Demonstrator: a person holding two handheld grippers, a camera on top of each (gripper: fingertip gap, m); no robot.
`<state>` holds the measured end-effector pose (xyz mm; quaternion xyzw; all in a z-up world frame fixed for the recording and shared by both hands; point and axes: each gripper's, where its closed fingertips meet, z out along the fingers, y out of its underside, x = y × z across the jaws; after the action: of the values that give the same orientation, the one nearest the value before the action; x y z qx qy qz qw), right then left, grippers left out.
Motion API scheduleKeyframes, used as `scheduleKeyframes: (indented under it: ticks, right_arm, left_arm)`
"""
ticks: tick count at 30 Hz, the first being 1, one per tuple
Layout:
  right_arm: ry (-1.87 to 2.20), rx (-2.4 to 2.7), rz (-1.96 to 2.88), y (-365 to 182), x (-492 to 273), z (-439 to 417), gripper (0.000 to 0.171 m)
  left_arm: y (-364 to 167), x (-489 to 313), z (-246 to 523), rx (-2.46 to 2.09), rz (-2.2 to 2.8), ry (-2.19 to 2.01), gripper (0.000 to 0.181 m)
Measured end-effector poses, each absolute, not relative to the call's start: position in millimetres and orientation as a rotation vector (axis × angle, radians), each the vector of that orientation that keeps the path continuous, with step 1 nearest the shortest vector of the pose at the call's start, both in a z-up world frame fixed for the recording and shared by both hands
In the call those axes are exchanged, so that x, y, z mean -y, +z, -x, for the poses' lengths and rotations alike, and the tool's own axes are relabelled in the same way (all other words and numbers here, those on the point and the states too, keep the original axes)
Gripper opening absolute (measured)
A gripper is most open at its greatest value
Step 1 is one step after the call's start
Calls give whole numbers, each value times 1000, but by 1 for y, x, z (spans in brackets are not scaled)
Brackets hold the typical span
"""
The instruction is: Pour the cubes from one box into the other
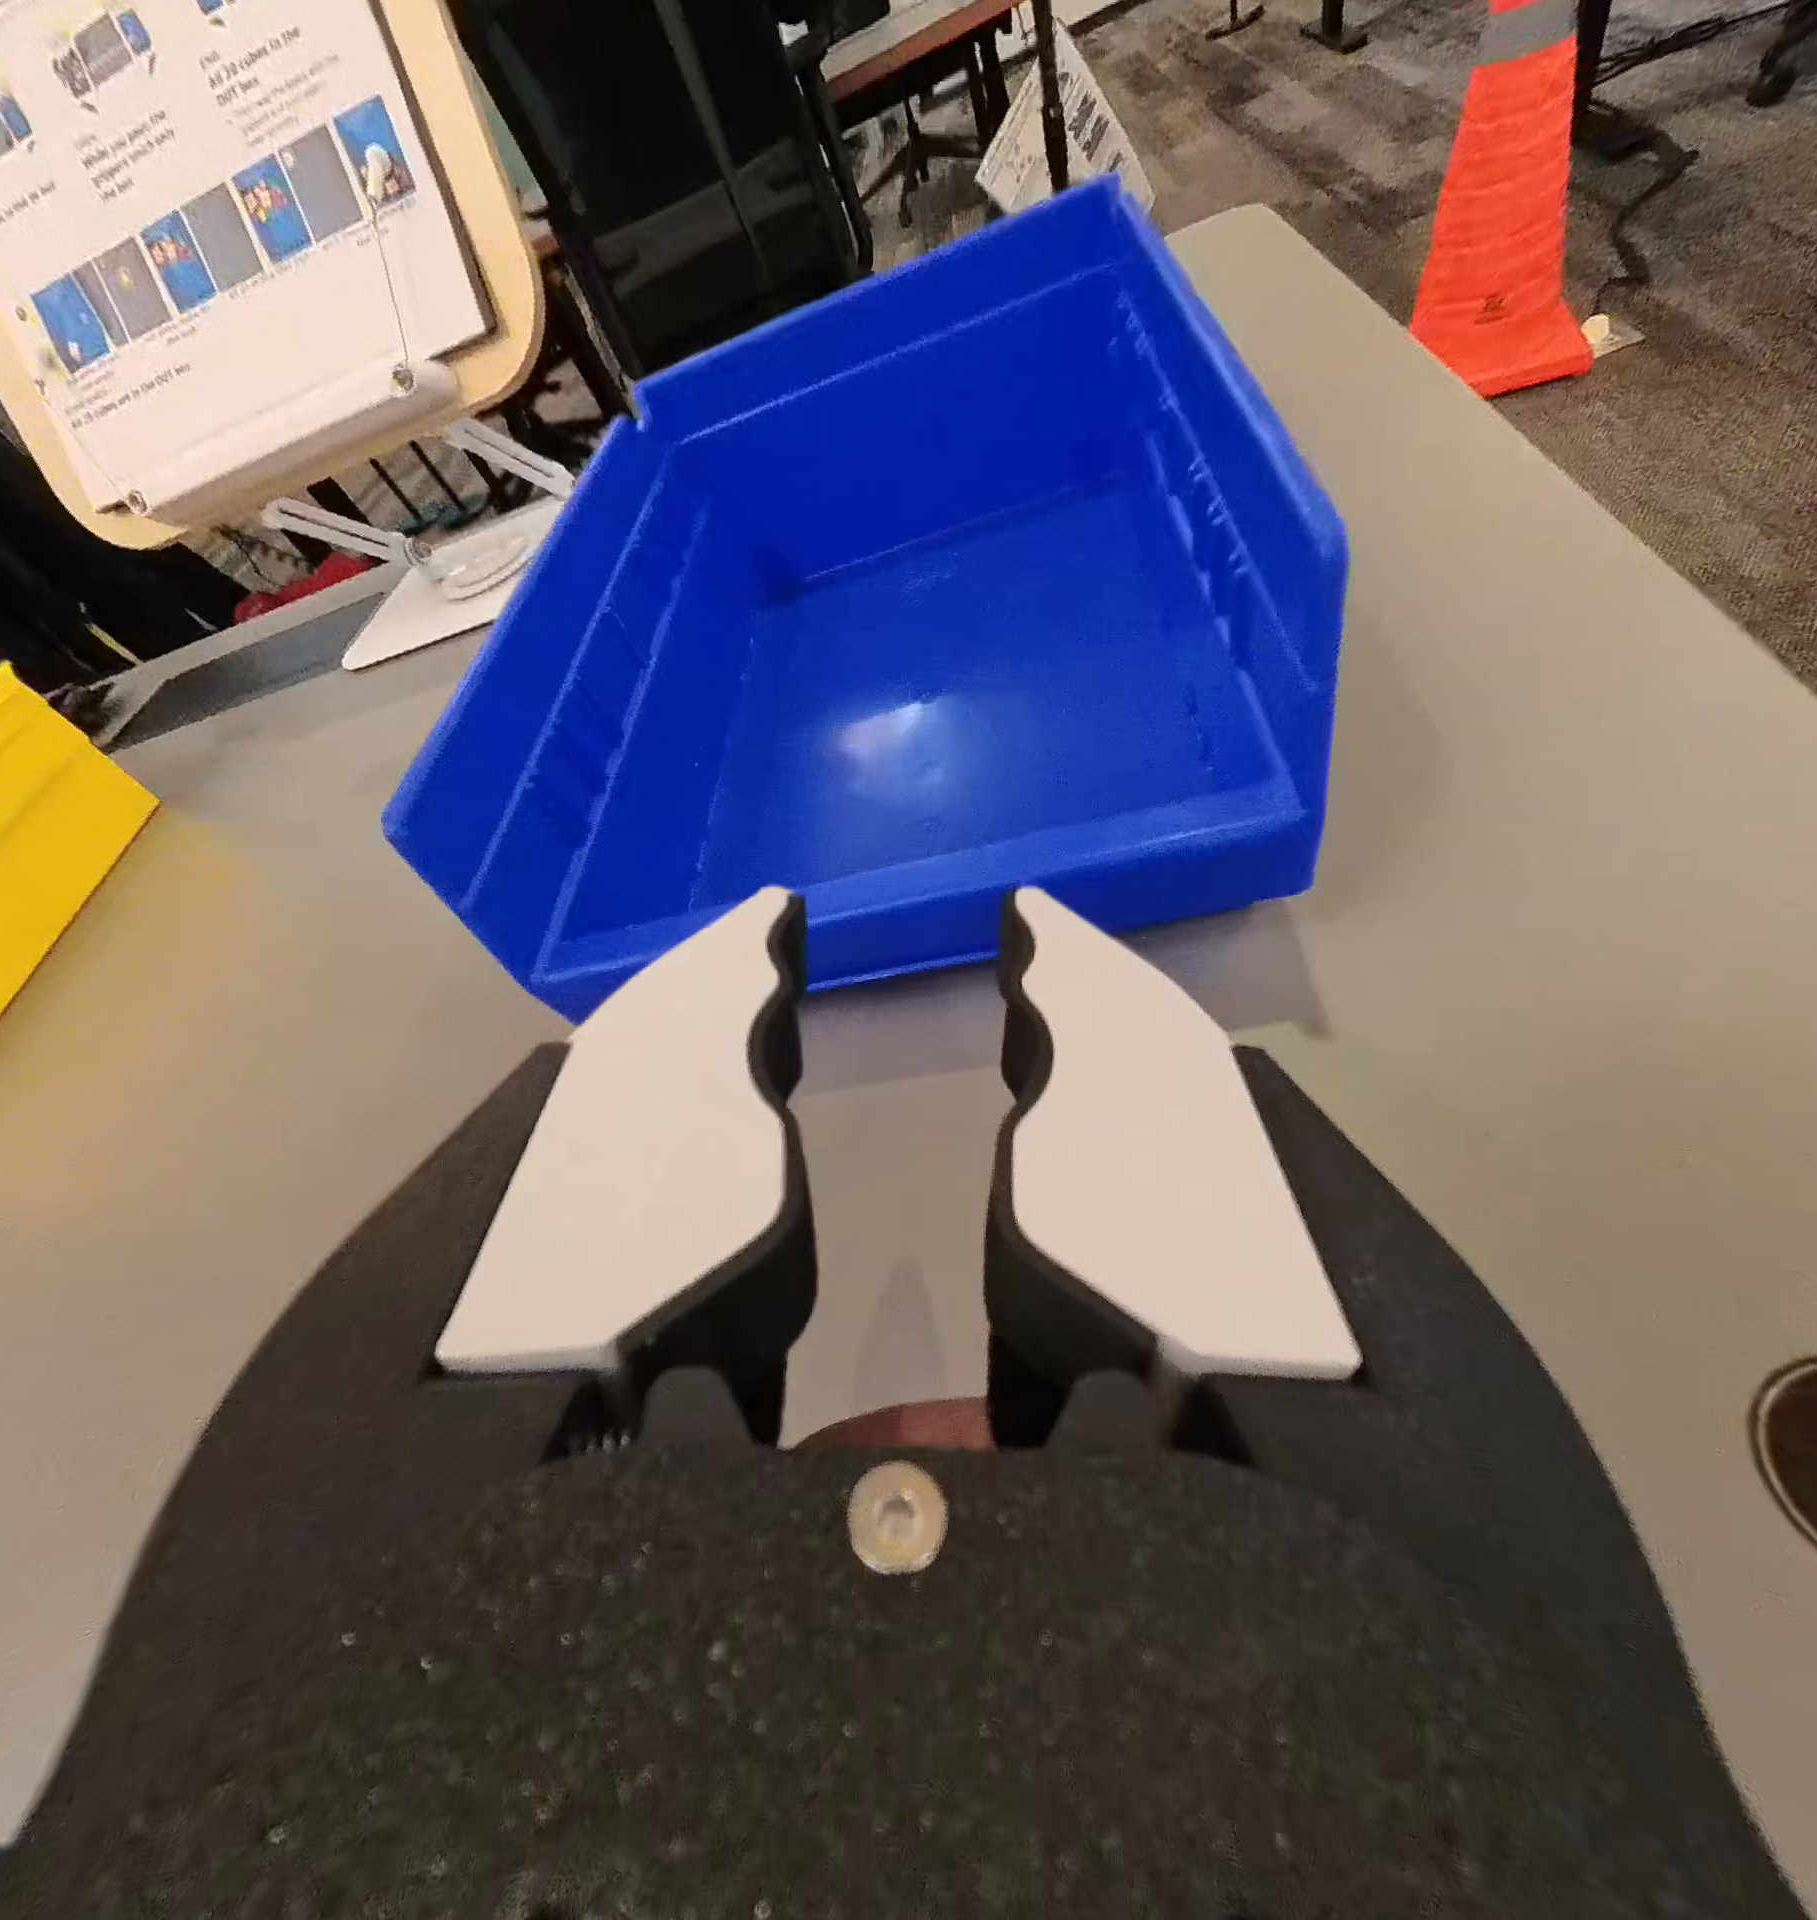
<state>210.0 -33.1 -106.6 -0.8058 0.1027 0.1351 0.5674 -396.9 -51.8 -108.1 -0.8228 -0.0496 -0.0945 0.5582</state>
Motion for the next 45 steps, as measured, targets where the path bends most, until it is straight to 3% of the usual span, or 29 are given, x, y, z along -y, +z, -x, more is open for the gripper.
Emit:
scheduleKeyframes:
  ticks: [29,33,40,44,45]
  right_arm:
    - [316,-149,1982,-129,32,-176,30]
    - [280,-104,1962,-124,35,-167,30]
    - [264,19,1992,-130,36,-134,30]
    - [248,24,2000,-131,41,-131,30]
    - [237,22,1995,-130,42,-131,30]
  left_arm:
    - [-109,46,422,93,1953,-138,28]
    - [-108,30,473,85,2049,-30,55]
    - [-129,-27,530,100,2099,8,48]
    - [-122,-58,520,75,2021,-79,3]
    - [-122,-62,516,65,2013,-101,3]
